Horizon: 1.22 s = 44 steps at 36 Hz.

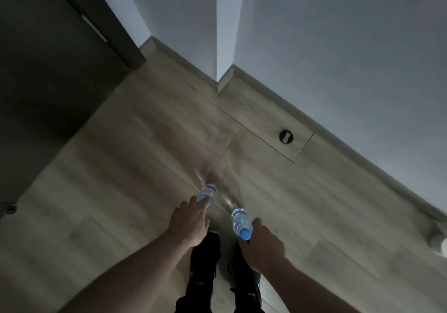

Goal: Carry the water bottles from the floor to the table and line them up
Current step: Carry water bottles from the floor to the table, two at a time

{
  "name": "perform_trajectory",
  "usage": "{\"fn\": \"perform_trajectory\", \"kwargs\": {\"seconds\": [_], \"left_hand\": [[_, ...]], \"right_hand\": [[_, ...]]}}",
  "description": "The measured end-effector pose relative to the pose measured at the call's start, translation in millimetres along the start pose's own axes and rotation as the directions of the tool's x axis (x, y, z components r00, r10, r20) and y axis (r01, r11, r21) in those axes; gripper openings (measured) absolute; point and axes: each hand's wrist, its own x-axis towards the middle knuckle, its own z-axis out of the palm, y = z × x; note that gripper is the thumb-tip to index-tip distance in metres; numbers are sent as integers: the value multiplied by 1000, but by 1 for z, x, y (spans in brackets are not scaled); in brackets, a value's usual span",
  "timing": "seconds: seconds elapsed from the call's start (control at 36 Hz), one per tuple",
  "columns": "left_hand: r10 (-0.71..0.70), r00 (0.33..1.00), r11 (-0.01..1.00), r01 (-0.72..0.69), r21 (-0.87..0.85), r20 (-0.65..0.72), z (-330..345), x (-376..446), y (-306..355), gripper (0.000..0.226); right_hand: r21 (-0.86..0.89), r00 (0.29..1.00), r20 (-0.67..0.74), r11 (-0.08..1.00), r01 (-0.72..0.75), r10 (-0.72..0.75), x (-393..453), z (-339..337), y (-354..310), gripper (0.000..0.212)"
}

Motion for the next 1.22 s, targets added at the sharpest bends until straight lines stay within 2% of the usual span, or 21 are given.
{"fn": "perform_trajectory", "kwargs": {"seconds": [0.11, 0.25, 0.42, 0.5, 0.64, 0.81, 0.89, 1.03, 1.22], "left_hand": [[30, 997, 999, -28, 39, -65, 18, 23, 2, 46], [62, 992, 993, -50, 107, -109, 21, 38, 9, 49], [11, 996, 993, 1, 122, -92, -5, 29, 7, 42], [39, 991, 997, -30, 72, -126, -25, 3, 7, 34], [102, 984, 995, -101, 11, -149, -76, -82, 13, 31], [168, 964, 983, -180, -42, -204, -168, -220, 25, 31], [209, 951, 971, -229, -63, -228, -215, -291, 37, 29], [301, 904, 939, -336, -71, -305, -280, -394, 63, 23], [391, 830, 882, -461, -95, -398, -312, -482, 109, 21]], "right_hand": [[4, 999, 5, 999, -32, 32, 25, 19, 3, 47], [-17, 999, -23, 999, -29, 29, 41, 35, 0, 53], [-35, 999, -13, 998, -51, 51, 30, 28, 0, 68], [-50, 1000, -7, 998, -26, 26, 4, 15, 3, 62], [33, 999, -25, 999, 31, -30, -82, -24, 2, 33], [131, 993, -92, 987, 91, -79, -227, -92, -5, 18], [224, 987, -134, 968, 115, -87, -308, -123, -10, 18], [290, 957, -285, 946, 142, -56, -428, -158, -14, 19], [368, 899, -438, 916, 162, 17, -541, -160, 14, 13]]}}
